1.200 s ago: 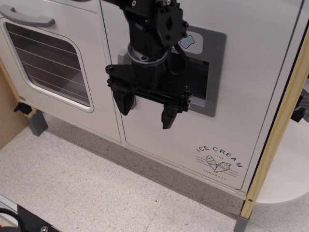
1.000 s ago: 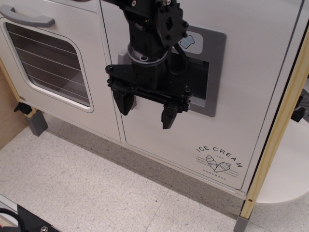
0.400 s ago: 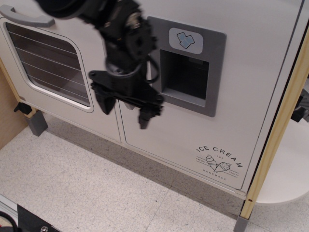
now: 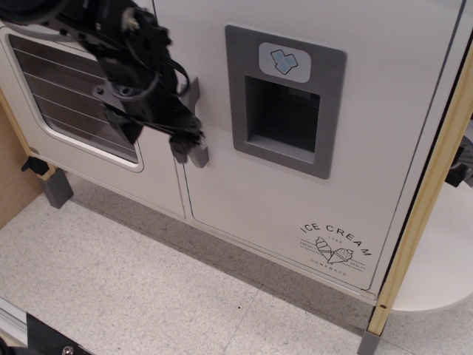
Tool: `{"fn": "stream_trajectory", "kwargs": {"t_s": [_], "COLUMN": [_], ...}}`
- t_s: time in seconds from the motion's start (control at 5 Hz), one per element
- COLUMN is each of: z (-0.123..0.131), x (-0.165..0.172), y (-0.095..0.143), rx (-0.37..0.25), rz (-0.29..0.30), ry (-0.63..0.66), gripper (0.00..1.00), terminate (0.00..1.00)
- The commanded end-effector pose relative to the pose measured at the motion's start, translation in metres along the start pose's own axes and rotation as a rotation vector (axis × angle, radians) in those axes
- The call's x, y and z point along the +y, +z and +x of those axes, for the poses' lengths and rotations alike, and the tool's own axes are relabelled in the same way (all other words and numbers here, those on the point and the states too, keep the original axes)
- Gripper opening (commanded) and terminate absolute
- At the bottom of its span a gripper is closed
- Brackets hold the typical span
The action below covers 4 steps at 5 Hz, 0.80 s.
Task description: Open fridge
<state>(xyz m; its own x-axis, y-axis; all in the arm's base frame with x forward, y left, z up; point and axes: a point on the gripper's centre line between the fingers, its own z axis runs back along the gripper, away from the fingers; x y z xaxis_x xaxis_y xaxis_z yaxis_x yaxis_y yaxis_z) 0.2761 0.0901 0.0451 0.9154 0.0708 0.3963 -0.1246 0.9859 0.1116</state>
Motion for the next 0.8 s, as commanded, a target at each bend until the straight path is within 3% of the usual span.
{"fn": "stream_trajectory", "kwargs": {"t_s": [0.0,0.6], "z": [0.04,0.06], "x": [0.012,-0.004], "y": [-0.016,-0.037], "rx": [-0.091,-0.11], "rz": [0.022,0.001], "ry": [-0.021,-0.072], "gripper": [1.0,1.0], "terminate": [0.0,0.0]}}
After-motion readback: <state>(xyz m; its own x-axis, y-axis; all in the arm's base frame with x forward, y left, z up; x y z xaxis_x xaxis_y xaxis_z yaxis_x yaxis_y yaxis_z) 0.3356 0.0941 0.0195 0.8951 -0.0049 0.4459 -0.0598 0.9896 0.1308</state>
